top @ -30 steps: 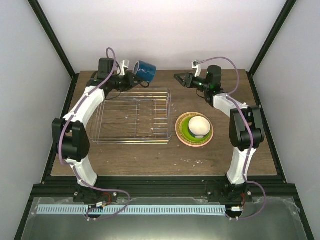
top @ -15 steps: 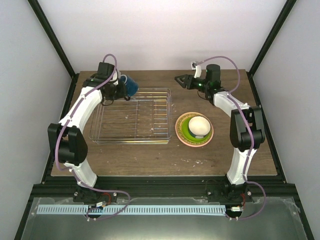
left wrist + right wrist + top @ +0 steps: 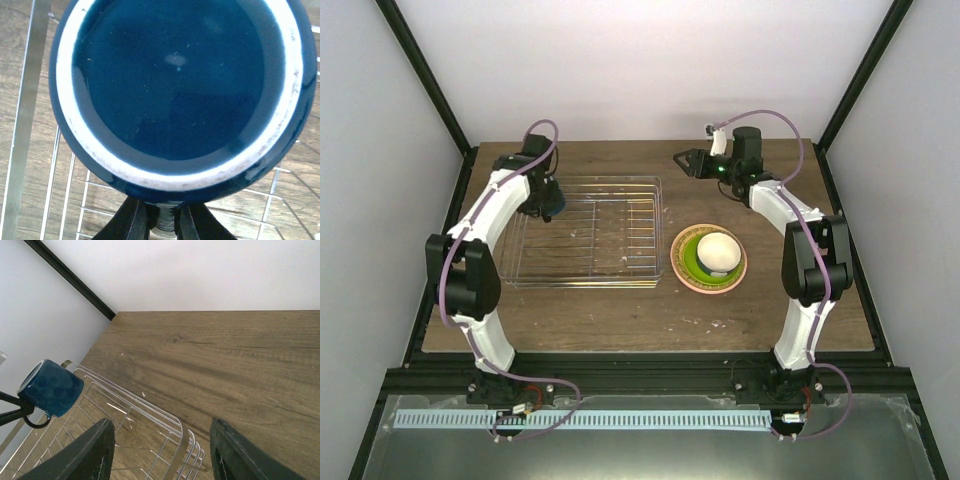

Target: Load the mixed dishes into the dish rack

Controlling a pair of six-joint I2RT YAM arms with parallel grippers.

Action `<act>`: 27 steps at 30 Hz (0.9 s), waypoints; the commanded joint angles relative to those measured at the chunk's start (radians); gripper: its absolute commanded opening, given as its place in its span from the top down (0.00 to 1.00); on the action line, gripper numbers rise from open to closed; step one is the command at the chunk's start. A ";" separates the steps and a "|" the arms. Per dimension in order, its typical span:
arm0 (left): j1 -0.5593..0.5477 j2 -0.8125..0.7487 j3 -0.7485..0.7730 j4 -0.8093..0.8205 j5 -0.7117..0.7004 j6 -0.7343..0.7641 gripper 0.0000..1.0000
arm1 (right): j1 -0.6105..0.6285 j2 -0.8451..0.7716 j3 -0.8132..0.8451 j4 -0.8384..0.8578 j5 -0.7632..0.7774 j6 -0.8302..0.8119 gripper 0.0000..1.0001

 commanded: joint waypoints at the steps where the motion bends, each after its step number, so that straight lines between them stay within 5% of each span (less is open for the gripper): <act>1: 0.002 0.005 -0.022 0.029 -0.059 -0.016 1.00 | 0.007 -0.045 0.049 -0.038 0.027 -0.028 0.47; 27: 0.010 0.143 -0.036 0.167 -0.122 -0.012 0.98 | 0.005 -0.038 0.069 -0.068 0.042 -0.049 0.42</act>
